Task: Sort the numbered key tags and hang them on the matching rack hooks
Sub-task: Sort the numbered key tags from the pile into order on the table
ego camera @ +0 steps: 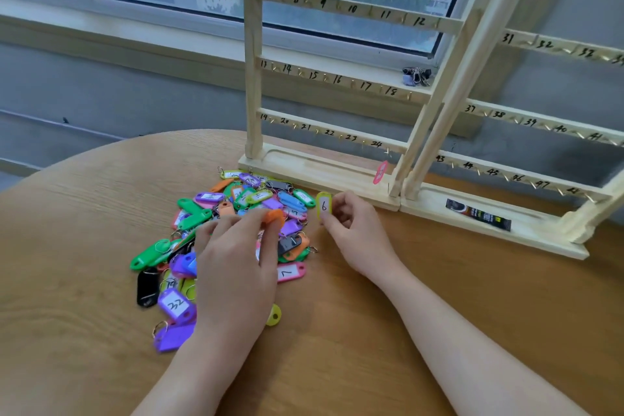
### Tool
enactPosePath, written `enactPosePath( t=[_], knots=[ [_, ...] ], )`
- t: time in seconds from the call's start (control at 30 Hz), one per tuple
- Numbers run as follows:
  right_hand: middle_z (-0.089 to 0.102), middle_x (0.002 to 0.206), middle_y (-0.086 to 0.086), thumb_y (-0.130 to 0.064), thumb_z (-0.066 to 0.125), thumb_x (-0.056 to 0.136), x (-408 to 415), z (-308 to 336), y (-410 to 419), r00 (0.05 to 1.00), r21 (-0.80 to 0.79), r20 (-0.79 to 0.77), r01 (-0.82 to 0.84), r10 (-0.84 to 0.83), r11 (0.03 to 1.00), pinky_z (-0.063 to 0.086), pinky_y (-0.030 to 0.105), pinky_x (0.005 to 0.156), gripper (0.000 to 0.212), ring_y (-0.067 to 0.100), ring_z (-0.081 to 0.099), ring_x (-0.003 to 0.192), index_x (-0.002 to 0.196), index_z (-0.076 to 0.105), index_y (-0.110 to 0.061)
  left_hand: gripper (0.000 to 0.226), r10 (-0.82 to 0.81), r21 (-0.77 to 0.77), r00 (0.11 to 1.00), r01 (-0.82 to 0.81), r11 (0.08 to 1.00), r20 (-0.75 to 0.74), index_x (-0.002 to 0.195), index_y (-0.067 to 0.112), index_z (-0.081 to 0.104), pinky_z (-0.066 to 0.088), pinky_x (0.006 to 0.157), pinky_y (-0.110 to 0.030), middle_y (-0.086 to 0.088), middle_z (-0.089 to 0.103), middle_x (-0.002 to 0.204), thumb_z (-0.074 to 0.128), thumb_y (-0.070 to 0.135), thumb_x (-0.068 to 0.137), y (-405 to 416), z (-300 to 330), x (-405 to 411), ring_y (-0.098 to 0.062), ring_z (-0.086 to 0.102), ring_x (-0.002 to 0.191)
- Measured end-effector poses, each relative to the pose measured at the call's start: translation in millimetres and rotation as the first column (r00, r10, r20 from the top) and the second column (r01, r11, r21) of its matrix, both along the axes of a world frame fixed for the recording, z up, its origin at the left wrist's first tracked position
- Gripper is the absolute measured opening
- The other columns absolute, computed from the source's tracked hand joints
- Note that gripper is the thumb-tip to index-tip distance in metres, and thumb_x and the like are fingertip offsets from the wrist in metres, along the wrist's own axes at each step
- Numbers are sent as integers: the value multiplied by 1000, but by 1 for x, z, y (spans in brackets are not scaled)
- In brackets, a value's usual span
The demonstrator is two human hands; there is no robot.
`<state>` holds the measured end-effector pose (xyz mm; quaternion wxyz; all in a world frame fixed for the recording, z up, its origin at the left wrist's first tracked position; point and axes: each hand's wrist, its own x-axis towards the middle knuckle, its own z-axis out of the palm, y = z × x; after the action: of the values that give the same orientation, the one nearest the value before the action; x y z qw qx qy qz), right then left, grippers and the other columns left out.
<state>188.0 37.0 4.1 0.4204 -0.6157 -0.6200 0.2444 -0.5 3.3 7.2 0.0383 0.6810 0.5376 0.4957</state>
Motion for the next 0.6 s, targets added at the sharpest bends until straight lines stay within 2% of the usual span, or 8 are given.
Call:
enactPosePath(
  t=[0.1, 0.2, 0.27, 0.33, 0.43, 0.6],
  knots=[
    [75, 87, -5, -23, 66, 98, 0, 2, -4, 994, -15, -112, 2, -4, 1000, 50, 17, 71, 6, 3, 68, 83, 103, 66, -20, 10, -83, -12, 986, 86, 996, 144, 97, 23, 63, 35, 78, -31, 12, 63, 84, 54, 25, 99, -4, 0, 3, -10, 46, 78],
    [78, 89, -1, -14, 65, 98, 3, 5, -8, 976, -17, -217, 30, -33, 999, 54, 21, 74, 5, 4, 69, 77, 103, 66, -14, 10, -142, -10, 968, 147, 989, 207, 97, 23, 56, 43, 71, -39, 9, 62, 83, 48, 28, 100, -7, -2, 6, -21, 55, 78],
    [78, 89, 3, -10, 64, 98, 5, 5, -9, 963, -12, -266, 39, -41, 999, 56, 24, 74, 9, 7, 68, 72, 103, 64, -3, 14, -179, -2, 950, 186, 983, 256, 98, 20, 54, 43, 67, -37, 6, 64, 83, 45, 30, 100, -8, -3, 7, -20, 59, 75],
    [78, 87, 3, -11, 62, 99, 6, 5, -10, 957, -7, -285, 50, -50, 999, 56, 31, 76, 15, 11, 67, 72, 103, 62, 3, 14, -208, 9, 932, 215, 976, 297, 99, 21, 53, 41, 60, -32, 7, 64, 77, 44, 31, 100, -8, -1, 9, -12, 58, 66],
    [78, 86, 3, -13, 60, 100, 7, 6, -11, 948, 8, -314, 67, -61, 998, 53, 31, 71, 13, 14, 65, 70, 101, 63, -1, 17, -265, 19, 910, 274, 962, 319, 95, 23, 55, 38, 53, -26, 6, 57, 66, 45, 35, 103, -13, 1, 11, -16, 53, 61],
    [78, 84, 6, -10, 62, 99, 6, 10, -22, 929, 18, -363, 88, -76, 996, 48, 26, 64, 8, 15, 62, 66, 101, 68, -6, 14, -388, -51, 847, 434, 900, 363, 92, 32, 68, 37, 54, -24, 4, 63, 73, 58, 28, 102, -18, 6, 14, -18, 55, 65]
  ],
)
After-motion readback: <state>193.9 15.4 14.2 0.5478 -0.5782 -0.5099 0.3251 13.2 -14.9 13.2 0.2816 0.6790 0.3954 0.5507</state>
